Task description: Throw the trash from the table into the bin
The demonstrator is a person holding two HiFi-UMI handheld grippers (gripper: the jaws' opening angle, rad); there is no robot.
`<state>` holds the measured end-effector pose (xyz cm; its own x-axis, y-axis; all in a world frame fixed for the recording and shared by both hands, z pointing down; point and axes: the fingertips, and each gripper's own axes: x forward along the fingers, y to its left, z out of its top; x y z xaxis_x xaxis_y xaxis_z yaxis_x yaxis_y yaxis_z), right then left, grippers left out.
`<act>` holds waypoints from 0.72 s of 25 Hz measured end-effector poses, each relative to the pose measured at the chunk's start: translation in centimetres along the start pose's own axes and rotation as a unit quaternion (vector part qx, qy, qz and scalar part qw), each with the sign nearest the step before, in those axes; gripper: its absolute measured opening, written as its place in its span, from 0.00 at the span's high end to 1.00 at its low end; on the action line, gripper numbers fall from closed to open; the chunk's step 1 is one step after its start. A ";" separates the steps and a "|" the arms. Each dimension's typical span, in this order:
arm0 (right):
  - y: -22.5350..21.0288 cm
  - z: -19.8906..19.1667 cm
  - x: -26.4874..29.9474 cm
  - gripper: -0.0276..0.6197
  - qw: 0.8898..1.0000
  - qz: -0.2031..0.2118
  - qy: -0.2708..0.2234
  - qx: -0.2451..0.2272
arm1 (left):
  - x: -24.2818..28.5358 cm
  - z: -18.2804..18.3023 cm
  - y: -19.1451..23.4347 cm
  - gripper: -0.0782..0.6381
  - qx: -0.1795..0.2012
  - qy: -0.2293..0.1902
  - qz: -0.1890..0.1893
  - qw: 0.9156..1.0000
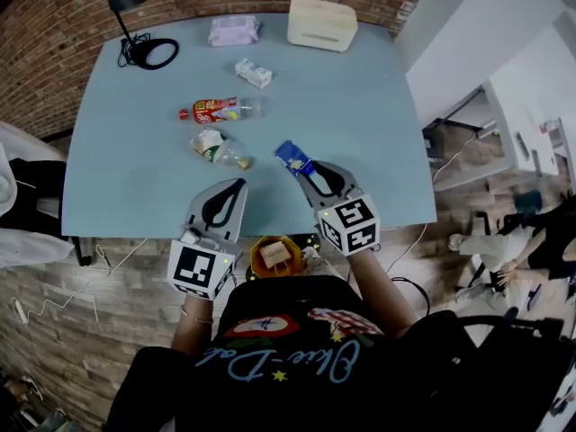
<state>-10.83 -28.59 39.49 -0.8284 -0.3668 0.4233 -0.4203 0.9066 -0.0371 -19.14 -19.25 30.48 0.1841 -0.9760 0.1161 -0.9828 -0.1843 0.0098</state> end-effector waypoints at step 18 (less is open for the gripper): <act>-2.1 -5.3 7.6 0.52 0.991 0.032 0.130 -0.027 | 2.5 -0.7 4.9 0.88 -0.010 0.009 0.030 0.999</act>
<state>-14.24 -32.18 47.62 -0.7264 -0.2475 0.6412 -0.3426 0.9391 -0.0257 -23.50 -22.50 31.48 0.1251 -0.9831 0.1339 -0.9921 -0.1233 0.0214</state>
